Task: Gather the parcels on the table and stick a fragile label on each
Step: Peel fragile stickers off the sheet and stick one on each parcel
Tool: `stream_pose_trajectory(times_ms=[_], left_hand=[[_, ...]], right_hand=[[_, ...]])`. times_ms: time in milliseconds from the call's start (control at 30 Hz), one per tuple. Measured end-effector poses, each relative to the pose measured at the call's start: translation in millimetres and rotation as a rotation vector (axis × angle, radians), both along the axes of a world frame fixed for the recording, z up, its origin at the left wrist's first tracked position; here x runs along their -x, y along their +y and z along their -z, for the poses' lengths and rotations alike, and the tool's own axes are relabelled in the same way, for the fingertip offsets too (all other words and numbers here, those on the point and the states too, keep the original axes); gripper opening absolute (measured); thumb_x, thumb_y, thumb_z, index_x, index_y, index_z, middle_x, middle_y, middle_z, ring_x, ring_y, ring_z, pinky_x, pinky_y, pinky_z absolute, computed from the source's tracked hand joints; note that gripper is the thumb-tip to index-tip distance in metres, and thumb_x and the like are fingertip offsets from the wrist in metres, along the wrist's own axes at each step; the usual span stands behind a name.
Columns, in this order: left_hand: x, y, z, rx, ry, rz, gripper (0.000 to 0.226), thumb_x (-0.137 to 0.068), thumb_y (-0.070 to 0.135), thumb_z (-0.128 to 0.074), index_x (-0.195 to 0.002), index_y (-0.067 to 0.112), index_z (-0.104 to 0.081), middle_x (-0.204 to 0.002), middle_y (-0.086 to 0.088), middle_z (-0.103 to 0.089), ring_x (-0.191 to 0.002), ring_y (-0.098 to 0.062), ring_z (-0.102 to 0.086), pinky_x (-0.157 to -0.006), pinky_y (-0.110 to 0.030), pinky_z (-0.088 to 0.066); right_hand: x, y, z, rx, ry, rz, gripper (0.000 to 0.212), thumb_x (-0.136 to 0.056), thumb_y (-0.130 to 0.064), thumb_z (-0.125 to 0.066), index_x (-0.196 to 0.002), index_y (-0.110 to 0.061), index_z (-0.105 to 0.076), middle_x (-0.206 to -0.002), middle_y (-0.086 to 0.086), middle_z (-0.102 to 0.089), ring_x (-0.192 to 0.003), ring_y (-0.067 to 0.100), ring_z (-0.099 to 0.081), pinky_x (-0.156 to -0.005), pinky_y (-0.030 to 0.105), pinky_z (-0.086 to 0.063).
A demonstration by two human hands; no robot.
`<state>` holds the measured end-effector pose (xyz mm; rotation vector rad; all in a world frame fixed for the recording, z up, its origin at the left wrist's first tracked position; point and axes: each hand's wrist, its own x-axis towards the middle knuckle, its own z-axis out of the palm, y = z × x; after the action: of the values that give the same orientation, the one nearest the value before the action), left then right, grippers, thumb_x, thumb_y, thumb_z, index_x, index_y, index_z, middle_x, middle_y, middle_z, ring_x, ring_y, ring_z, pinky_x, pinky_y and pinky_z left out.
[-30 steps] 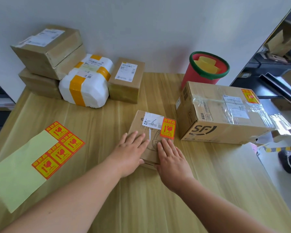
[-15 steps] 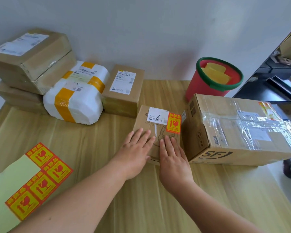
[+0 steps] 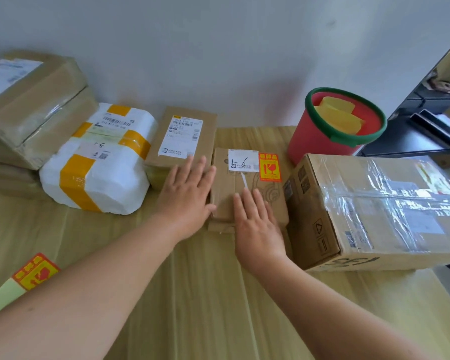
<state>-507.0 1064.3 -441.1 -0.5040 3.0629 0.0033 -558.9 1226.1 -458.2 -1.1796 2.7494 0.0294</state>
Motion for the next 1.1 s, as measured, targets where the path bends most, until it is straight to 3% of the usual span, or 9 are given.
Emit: stream_pose_trajectory(times_ms=[300,467,567,733,900,967,1033,1100], left_hand=[[17.1,-44.8,2.6,-0.027,-0.083,-0.1,0.084,-0.095,0.047,-0.042,-0.149,0.019,0.016,-0.158,-0.009,0.02,-0.145,-0.03,0.019,-0.118,-0.048,0.005],[14.4,-38.9,2.4,-0.067,-0.069,-0.1,0.088,-0.093,0.045,-0.048,-0.15,0.019,0.013,-0.159,-0.009,0.016,-0.145,-0.032,0.015,-0.118,-0.049,0.002],[3.6,-28.4,-0.3,-0.093,-0.081,-0.11,0.087,-0.092,0.044,-0.048,-0.15,0.021,0.011,-0.159,-0.007,0.015,-0.145,-0.031,0.014,-0.116,-0.054,0.003],[-32.2,0.0,-5.3,-0.157,-0.068,-0.112,0.087,-0.089,0.044,-0.051,-0.151,0.025,0.008,-0.158,0.001,0.013,-0.145,-0.026,0.013,-0.113,-0.061,0.004],[-75.7,23.4,-7.8,-0.173,-0.024,-0.056,0.08,-0.089,0.042,-0.051,-0.151,0.027,-0.003,-0.159,0.0,0.003,-0.145,-0.024,0.003,-0.115,-0.054,-0.002],[-82.1,14.6,-9.6,-0.202,0.008,-0.13,0.081,-0.09,0.044,-0.051,-0.151,0.025,-0.002,-0.159,-0.005,0.007,-0.145,-0.027,0.003,-0.116,-0.048,-0.006],[-86.1,4.6,-14.1,-0.343,-0.014,-0.28,0.085,-0.091,0.043,-0.053,-0.151,0.023,0.003,-0.158,-0.01,0.014,-0.146,-0.032,0.003,-0.117,-0.043,-0.01],[-92.5,2.7,-17.4,-0.517,-0.02,-0.378,0.083,-0.091,0.039,-0.056,-0.152,0.023,-0.001,-0.159,-0.011,0.014,-0.145,-0.032,-0.011,-0.113,-0.039,-0.026]], right_hand=[[68.2,-44.3,-6.3,-0.018,0.054,0.191,0.071,-0.091,-0.002,-0.028,-0.153,-0.015,0.005,-0.16,0.007,0.016,-0.146,0.029,0.017,-0.119,0.044,0.005],[43.2,-51.0,-11.5,0.015,0.01,0.118,0.067,-0.095,-0.015,-0.035,-0.153,-0.021,-0.001,-0.16,0.005,0.017,-0.145,0.032,0.019,-0.116,0.05,0.004],[23.6,-52.7,-13.5,0.1,-0.037,0.049,0.068,-0.093,-0.016,-0.038,-0.153,-0.021,-0.007,-0.161,0.002,0.009,-0.147,0.027,0.013,-0.118,0.044,0.001],[-5.2,-64.5,-21.7,0.309,-0.187,0.01,0.065,-0.093,-0.016,-0.044,-0.152,-0.016,-0.017,-0.16,0.007,-0.009,-0.147,0.024,-0.012,-0.117,0.033,-0.014],[-36.9,-47.0,-29.9,0.289,-0.301,0.014,0.075,-0.09,-0.024,-0.054,-0.153,-0.018,-0.013,-0.161,0.009,-0.002,-0.146,0.023,-0.014,-0.113,0.029,-0.019],[-42.3,-44.0,-32.0,0.244,-0.329,0.067,0.082,-0.089,-0.03,-0.059,-0.153,-0.02,-0.008,-0.161,0.009,0.004,-0.144,0.026,-0.02,-0.11,0.032,-0.027],[-45.4,-46.5,-33.1,0.196,-0.364,0.131,0.084,-0.091,-0.035,-0.058,-0.153,-0.021,-0.003,-0.161,0.01,0.006,-0.14,0.03,-0.029,-0.104,0.036,-0.035],[-52.9,-48.6,-33.8,0.177,-0.363,0.169,0.08,-0.094,-0.035,-0.055,-0.153,-0.021,-0.003,-0.161,0.011,-0.001,-0.133,0.033,-0.04,-0.097,0.037,-0.041]])
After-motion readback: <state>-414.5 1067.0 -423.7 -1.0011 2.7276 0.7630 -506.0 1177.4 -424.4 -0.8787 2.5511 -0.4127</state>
